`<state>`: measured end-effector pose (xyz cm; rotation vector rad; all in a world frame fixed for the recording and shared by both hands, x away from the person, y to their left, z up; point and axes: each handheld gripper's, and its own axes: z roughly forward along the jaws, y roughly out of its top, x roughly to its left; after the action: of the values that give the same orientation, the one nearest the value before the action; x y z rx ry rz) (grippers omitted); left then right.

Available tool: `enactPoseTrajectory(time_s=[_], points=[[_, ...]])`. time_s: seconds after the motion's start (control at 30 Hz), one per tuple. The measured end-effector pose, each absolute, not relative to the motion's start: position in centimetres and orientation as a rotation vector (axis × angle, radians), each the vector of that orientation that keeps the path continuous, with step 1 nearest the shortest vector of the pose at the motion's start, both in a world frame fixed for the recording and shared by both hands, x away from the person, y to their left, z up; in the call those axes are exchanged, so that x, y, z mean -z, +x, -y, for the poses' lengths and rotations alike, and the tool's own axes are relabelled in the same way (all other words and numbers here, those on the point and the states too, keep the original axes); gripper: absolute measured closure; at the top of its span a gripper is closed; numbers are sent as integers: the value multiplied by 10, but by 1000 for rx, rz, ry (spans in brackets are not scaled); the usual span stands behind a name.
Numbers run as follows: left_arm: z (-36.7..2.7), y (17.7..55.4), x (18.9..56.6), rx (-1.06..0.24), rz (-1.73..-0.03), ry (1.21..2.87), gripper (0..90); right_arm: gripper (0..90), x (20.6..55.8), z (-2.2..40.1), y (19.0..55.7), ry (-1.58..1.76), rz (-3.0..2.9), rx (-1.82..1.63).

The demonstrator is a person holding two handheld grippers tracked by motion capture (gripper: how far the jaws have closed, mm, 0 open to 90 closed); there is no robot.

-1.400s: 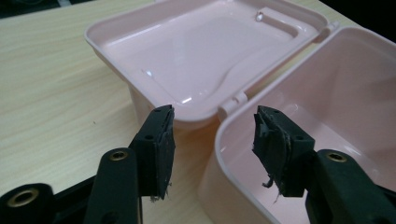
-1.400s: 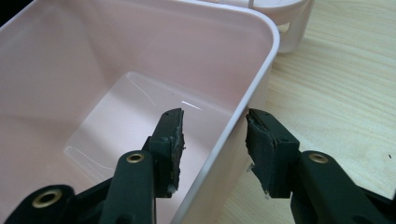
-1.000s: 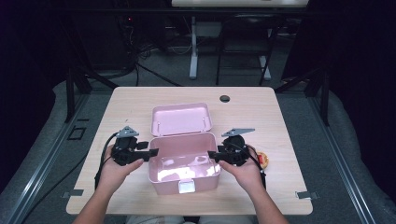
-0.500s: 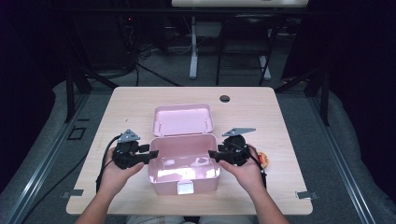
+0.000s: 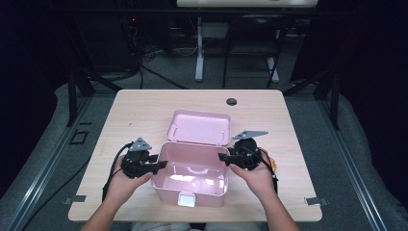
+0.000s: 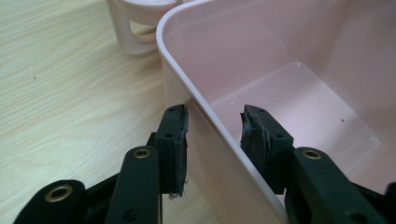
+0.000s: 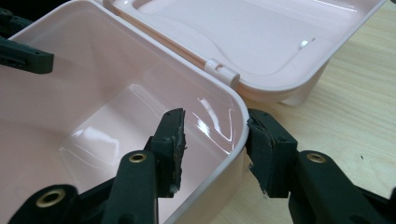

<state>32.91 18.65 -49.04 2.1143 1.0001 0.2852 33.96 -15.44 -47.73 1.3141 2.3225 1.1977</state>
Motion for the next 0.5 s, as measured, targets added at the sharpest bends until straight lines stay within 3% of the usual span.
enactPoseTrajectory(time_s=[0.5], points=[[-175, 316, 488, -232, -989, 2145, 560, 627, 481, 158, 343, 1298, -2315, -1183]])
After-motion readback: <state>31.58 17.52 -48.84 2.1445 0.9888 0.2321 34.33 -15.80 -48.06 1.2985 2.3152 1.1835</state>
